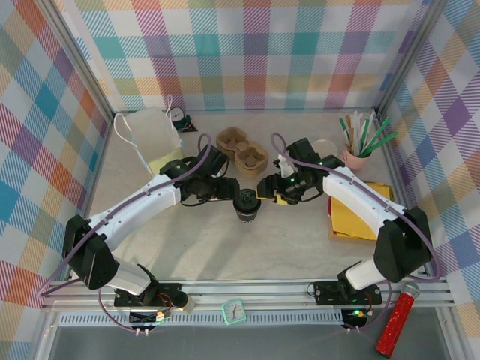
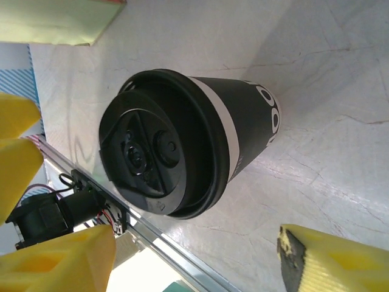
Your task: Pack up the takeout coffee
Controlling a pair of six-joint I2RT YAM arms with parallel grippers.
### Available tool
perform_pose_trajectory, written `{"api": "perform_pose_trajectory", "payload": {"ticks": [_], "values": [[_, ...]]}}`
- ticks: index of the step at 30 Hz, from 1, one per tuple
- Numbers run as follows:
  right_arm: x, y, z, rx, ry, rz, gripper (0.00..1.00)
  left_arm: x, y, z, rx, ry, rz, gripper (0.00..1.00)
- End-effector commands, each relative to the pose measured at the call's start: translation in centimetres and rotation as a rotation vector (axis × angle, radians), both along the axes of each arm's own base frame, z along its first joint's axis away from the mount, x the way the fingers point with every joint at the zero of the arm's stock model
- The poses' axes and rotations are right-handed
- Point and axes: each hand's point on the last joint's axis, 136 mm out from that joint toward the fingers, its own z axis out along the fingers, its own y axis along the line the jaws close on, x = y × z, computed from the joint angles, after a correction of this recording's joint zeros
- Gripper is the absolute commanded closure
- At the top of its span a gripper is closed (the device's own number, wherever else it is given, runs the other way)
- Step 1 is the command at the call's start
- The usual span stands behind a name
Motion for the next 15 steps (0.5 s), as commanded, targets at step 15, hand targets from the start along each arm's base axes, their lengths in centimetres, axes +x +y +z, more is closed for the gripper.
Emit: {"api": "perform_pose_trajectory", "payload": {"ticks": [15], "values": [[0.7,1.5,-2.1,0.004,0.032,0.036,0.43,1.7,-1.5,-2.6,-0.082,0.061,0.011,0.39]]}}
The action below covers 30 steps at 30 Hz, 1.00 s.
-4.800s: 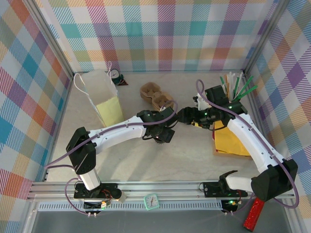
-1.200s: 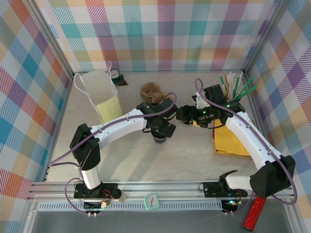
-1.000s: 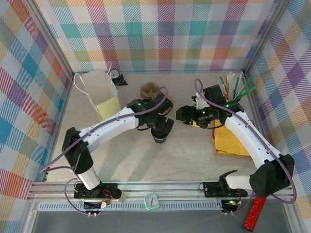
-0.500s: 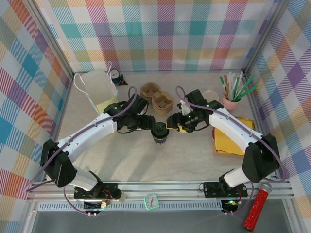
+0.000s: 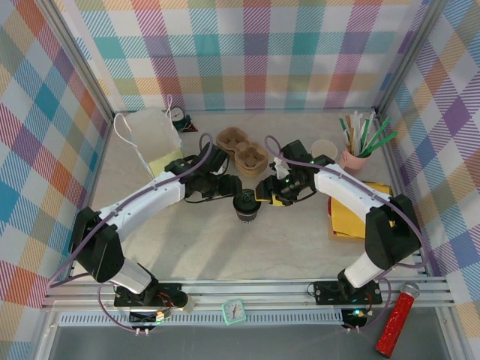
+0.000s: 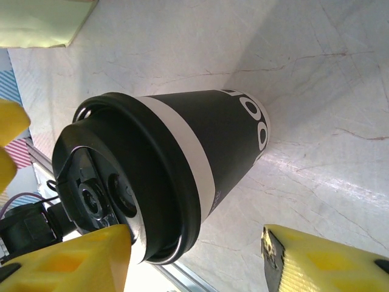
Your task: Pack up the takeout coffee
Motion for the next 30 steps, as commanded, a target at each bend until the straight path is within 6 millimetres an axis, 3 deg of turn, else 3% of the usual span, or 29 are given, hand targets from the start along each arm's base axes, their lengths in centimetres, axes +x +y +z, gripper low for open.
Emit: {"api": "perform_pose_trajectory", "payload": {"ticks": [1,30], "values": [[0.0,0.6,0.4,0.022,-0.010,0.020,0.43,0.0,0.0,-0.9,0.006,0.017,-0.012,0.39],[-1.0,-0.3,-2.6,-0.040,0.041,0.034,0.47,-2.7,3.3,-7.8,0.176,0.127,-0.027,0.42]]}}
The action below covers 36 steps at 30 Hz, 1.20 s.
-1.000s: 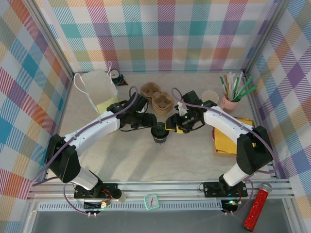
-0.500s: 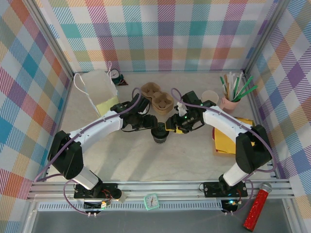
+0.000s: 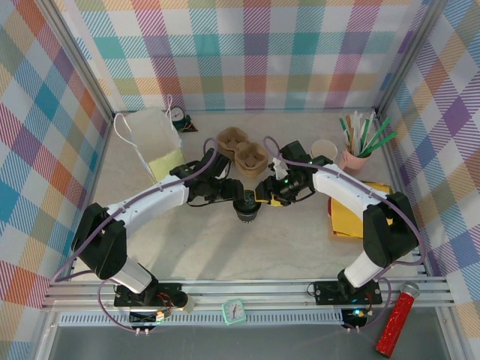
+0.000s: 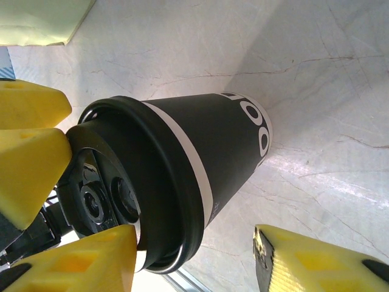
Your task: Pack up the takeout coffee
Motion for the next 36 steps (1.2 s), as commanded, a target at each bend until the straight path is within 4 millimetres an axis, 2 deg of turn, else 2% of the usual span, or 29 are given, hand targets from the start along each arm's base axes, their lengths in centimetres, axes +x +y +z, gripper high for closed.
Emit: {"api": "perform_pose_trajectory", "payload": {"ticks": [1,5,7,13,16,19,21,26,36], "values": [[-1.2,-0.7,-2.0,-0.051,0.039,0.021,0.47,-3.0,3.7,-5.2,0.182,0.148,0.008,0.42],[-1.2,-0.8,-1.8,-0.055,0.035,0.027,0.47,-3.1,3.7,-5.3,0.180,0.147,0.007,0.42],[-1.0,-0.6,-1.3,-0.048,0.025,0.030,0.47,-2.8,3.4,-4.5,0.169,0.136,0.011,0.41],[-0.5,1.1,2.2,0.022,-0.021,0.063,0.42,-0.6,1.2,1.6,0.066,0.036,-0.002,0.34],[-0.5,1.7,3.4,0.042,-0.037,0.076,0.38,-0.2,0.2,3.8,0.009,0.009,-0.011,0.31],[-0.8,2.0,3.9,0.048,-0.044,0.085,0.38,-0.5,-0.2,4.8,-0.029,0.002,-0.019,0.30],[-1.2,2.0,3.7,0.046,-0.035,0.092,0.38,-1.0,-0.2,4.7,-0.037,0.013,-0.028,0.30],[-2.3,1.6,2.5,0.024,0.000,0.096,0.38,-2.3,0.5,2.7,0.014,0.056,-0.040,0.33],[-2.7,1.4,1.3,0.016,0.019,0.093,0.42,-2.6,0.3,0.5,0.030,0.089,-0.060,0.36]]}}
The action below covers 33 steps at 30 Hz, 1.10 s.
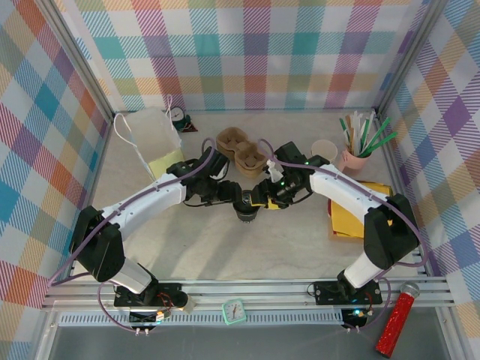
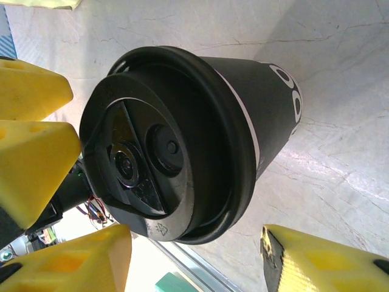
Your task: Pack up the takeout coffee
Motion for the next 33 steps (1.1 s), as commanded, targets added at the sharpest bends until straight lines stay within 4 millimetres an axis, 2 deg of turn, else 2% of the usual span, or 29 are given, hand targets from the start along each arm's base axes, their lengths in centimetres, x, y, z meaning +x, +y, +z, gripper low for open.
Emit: {"api": "perform_pose_trajectory", "payload": {"ticks": [1,12,20,28,31,33], "values": [[-0.7,0.2,0.0,0.014,0.007,0.022,0.43,-0.8,-0.3,-0.8,0.009,0.026,-0.035,0.36],[-1.6,-1.0,-3.1,-0.060,0.039,0.040,0.45,-2.4,1.0,-4.8,0.103,0.077,-0.054,0.39],[-2.1,-2.0,-4.9,-0.113,0.047,0.049,0.45,-3.2,1.5,-6.3,0.142,0.095,-0.069,0.40],[-1.9,-1.8,-4.6,-0.110,0.040,0.052,0.46,-3.0,1.5,-5.9,0.150,0.086,-0.072,0.40],[-1.6,-1.5,-3.7,-0.094,0.028,0.052,0.45,-2.8,1.4,-5.3,0.147,0.080,-0.072,0.39],[-1.2,-1.0,-2.5,-0.067,0.016,0.051,0.45,-2.3,0.9,-4.0,0.124,0.057,-0.073,0.39]]}}
